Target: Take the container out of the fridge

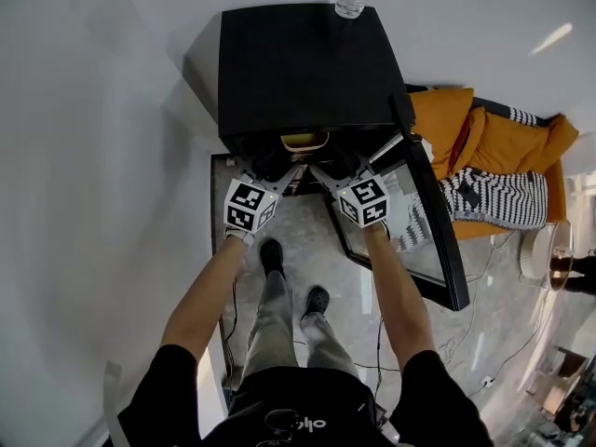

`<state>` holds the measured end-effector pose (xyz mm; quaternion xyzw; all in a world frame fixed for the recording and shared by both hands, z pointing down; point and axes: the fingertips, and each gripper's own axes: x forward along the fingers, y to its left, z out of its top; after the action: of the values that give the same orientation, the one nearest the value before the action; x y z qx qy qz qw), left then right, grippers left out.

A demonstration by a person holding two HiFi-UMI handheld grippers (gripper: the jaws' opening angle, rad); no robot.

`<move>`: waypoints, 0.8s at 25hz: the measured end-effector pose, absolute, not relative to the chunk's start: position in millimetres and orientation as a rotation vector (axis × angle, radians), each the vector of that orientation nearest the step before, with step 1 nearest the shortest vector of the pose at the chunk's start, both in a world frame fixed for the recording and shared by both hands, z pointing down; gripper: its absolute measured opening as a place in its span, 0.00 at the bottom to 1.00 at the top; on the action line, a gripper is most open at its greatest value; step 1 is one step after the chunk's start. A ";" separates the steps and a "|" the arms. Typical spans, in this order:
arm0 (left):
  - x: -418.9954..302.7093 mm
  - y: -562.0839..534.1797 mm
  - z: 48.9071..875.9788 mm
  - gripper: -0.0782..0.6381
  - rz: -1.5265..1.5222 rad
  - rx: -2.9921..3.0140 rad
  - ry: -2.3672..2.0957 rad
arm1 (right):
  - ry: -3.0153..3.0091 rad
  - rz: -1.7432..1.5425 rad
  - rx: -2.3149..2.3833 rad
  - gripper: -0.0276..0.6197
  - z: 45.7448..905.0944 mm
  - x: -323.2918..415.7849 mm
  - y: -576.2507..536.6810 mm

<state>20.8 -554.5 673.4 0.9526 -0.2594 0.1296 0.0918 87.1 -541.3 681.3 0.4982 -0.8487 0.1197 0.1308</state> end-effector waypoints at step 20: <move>45.8 -578.6 697.1 0.56 0.423 2.847 -0.813 | -2.496 0.282 1.339 0.58 697.3 100.7 -580.8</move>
<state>45.8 -578.6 697.1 0.9492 -0.2709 0.1410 0.0755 100.7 -580.8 697.3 0.4654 -0.8673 0.0981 0.1469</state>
